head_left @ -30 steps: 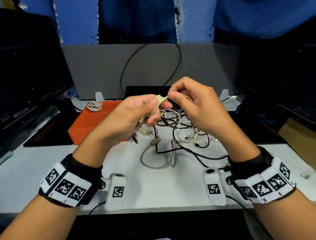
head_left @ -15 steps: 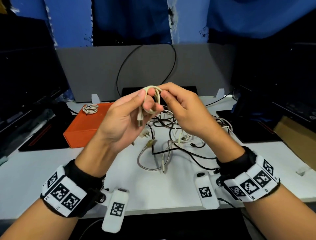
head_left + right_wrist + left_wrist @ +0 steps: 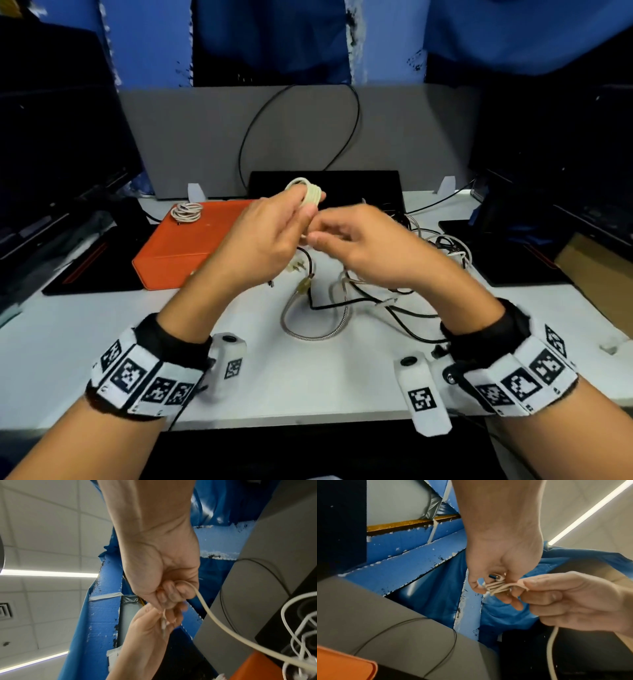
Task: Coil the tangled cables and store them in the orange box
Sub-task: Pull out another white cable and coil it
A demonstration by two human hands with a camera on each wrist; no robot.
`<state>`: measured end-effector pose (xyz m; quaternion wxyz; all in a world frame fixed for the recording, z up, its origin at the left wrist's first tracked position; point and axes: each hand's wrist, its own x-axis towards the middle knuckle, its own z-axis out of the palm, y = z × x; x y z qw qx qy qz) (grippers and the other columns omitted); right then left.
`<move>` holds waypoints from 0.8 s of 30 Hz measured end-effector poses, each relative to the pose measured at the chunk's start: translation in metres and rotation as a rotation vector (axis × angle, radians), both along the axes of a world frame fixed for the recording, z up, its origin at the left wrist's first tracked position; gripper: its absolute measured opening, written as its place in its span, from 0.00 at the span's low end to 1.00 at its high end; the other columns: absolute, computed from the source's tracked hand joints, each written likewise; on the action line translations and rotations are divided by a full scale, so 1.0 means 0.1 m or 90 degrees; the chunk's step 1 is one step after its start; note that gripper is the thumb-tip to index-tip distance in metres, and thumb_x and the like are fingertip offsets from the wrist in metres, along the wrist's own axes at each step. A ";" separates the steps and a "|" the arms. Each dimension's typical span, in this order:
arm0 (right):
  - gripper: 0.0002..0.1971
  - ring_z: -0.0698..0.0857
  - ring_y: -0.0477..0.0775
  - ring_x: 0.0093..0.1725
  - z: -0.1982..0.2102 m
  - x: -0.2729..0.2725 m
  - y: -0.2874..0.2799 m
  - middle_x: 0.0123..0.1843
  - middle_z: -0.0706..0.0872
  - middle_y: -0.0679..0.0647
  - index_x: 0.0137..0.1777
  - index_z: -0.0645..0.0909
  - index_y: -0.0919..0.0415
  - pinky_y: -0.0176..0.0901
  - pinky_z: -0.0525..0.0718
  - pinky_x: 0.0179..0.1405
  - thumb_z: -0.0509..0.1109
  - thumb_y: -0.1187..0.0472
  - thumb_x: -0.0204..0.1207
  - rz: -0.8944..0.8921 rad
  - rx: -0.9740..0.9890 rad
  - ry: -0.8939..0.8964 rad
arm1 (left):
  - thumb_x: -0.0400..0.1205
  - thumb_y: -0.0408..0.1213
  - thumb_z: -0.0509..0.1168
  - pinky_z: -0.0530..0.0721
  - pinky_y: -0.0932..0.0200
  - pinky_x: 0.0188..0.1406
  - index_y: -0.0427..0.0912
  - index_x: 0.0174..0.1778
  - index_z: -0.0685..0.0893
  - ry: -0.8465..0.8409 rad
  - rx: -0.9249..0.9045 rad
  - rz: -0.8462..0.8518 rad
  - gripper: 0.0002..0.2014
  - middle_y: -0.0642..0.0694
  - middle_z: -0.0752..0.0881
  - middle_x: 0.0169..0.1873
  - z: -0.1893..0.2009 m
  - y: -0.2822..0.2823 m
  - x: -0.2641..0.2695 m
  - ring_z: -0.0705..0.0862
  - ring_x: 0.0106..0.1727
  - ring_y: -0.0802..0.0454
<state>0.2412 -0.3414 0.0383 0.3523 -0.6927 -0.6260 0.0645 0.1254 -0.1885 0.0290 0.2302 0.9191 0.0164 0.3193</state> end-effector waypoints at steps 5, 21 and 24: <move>0.06 0.70 0.46 0.29 0.09 0.07 -0.08 0.29 0.75 0.47 0.50 0.81 0.57 0.41 0.72 0.31 0.76 0.57 0.83 -0.035 0.165 0.104 | 0.93 0.39 0.55 0.79 0.54 0.38 0.27 0.52 0.78 0.107 -0.240 -0.209 0.16 0.47 0.80 0.34 0.15 0.06 -0.14 0.77 0.35 0.50; 0.12 0.84 0.46 0.51 0.00 0.17 0.00 0.49 0.84 0.47 0.61 0.88 0.59 0.32 0.77 0.53 0.61 0.65 0.91 -0.021 0.281 -0.030 | 0.90 0.39 0.56 0.75 0.59 0.42 0.35 0.56 0.82 0.087 -0.496 -0.361 0.12 0.46 0.71 0.28 0.01 -0.12 -0.03 0.72 0.36 0.50; 0.14 0.88 0.54 0.58 0.00 0.18 0.01 0.59 0.89 0.49 0.70 0.85 0.55 0.50 0.85 0.62 0.60 0.62 0.92 -0.013 0.290 0.019 | 0.90 0.37 0.53 0.76 0.60 0.47 0.38 0.52 0.78 0.023 -0.600 -0.392 0.10 0.52 0.73 0.26 0.07 -0.13 -0.06 0.75 0.36 0.52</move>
